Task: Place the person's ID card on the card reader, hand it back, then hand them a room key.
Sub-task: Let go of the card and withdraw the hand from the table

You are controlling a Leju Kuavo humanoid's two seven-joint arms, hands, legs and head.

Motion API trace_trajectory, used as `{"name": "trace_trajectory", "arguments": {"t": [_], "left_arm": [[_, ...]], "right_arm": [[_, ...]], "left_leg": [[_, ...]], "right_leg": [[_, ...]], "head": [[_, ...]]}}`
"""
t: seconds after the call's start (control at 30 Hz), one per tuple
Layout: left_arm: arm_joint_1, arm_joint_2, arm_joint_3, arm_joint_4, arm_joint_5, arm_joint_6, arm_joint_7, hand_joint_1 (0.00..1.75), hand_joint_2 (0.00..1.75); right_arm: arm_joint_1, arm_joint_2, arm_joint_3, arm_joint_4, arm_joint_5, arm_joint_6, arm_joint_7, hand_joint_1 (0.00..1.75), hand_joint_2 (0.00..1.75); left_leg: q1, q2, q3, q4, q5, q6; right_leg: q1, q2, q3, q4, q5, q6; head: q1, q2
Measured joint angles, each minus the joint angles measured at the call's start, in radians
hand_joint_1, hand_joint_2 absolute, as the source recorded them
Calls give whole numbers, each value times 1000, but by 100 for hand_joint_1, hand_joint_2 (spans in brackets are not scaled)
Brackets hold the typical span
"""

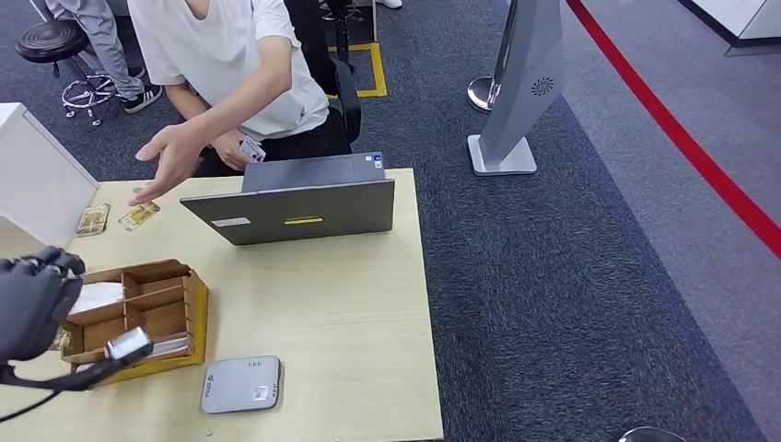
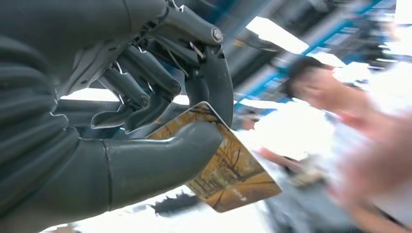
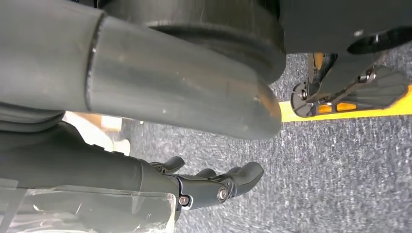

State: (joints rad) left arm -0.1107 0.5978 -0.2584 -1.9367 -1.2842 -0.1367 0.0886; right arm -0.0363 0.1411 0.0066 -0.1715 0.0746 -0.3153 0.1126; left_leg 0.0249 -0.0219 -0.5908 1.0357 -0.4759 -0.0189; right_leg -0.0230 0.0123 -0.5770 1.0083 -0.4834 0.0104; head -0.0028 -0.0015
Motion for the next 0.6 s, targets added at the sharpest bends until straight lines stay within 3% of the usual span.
{"name": "trace_trajectory", "arguments": {"t": [0.1,0.27,0.4,0.53,0.6], "left_arm": [[-225,-91,-29,211,-79,79,48,175,175],[-484,-273,-69,642,-194,313,133,175,175],[-592,-346,-70,920,-219,389,156,175,175],[-631,-378,-70,1087,-224,439,159,175,175],[-638,-387,-70,1135,-223,444,159,87,175]], "right_arm": [[-10,0,15,-1,42,16,2,0,0],[-21,-2,55,-2,107,41,12,0,0],[-21,-3,80,-1,135,52,27,0,0],[-20,-3,96,-1,146,61,42,0,0],[-19,-4,101,-1,147,63,48,0,0]], "left_leg": [[-1,-3,0,0,3,0],[-1,0,-3,1,6,2],[-2,5,-3,1,6,1],[-1,6,-3,1,6,1],[-1,6,-3,0,6,1]], "right_leg": [[0,-4,2,0,3,-1],[-1,0,2,0,9,1],[-1,6,0,0,10,1],[-1,7,-1,0,9,1],[-1,7,-1,0,9,0]], "head": [[-1,0],[3,0],[2,0],[1,0],[1,0]]}}
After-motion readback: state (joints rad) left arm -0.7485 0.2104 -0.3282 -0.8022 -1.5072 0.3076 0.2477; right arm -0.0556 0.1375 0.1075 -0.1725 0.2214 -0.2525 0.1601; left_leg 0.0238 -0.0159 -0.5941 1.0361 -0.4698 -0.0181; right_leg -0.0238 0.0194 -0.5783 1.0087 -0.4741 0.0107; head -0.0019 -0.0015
